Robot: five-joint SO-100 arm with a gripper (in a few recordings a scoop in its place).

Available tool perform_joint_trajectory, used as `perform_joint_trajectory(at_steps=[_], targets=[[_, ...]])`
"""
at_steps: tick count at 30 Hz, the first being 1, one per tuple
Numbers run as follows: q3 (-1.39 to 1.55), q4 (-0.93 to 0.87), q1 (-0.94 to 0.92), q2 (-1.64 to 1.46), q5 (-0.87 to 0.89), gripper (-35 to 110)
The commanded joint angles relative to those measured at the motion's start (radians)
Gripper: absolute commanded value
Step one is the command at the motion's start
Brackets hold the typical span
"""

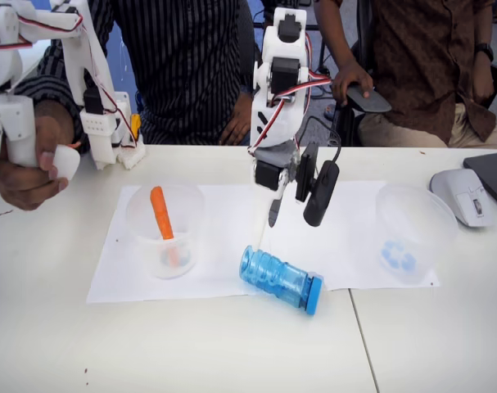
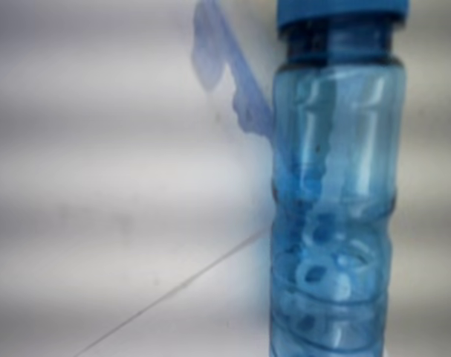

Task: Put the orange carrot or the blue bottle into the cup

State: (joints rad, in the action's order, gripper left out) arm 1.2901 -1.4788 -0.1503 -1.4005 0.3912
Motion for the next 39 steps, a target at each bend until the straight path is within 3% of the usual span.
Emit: perform_joint_trajectory(at_steps=[1,39], targets=[[-0.077,0.006,-0.032,-0.021,0.011,44],[-0.091,0.091,-0.034,0.189,0.009,44]])
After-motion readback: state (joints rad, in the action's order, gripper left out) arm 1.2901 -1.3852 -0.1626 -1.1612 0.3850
